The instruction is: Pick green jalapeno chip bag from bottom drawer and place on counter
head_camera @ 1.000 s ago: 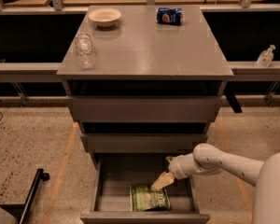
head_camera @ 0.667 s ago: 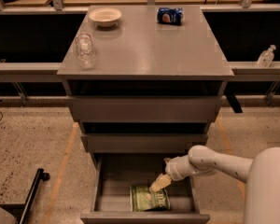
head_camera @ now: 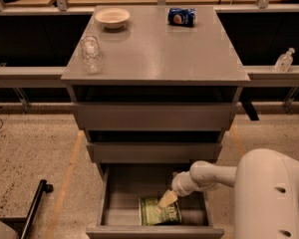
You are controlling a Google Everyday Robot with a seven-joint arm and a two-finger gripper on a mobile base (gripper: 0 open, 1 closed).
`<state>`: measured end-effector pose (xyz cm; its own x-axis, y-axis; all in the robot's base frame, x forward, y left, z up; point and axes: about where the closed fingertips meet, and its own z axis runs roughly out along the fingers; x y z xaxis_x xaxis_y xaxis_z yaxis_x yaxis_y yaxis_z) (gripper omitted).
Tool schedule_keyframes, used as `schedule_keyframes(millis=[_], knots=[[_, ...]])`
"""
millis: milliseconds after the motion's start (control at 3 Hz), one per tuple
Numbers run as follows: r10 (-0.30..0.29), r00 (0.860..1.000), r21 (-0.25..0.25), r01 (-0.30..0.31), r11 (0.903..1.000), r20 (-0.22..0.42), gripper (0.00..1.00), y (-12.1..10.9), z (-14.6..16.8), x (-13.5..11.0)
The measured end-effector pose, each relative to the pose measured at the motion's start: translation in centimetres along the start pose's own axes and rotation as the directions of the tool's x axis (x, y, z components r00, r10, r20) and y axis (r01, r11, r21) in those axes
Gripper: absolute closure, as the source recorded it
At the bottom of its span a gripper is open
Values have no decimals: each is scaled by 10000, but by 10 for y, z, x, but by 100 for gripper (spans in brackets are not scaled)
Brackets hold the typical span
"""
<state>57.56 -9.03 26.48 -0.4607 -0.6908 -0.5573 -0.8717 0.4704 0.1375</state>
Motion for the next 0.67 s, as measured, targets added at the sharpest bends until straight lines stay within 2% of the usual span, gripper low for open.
schedule_keyframes(millis=[333, 667], knots=[[-152, 9968, 489, 191, 9986, -791, 0, -9, 27, 17], [-238, 9957, 654, 297, 9974, -892, 0, -14, 31, 16]])
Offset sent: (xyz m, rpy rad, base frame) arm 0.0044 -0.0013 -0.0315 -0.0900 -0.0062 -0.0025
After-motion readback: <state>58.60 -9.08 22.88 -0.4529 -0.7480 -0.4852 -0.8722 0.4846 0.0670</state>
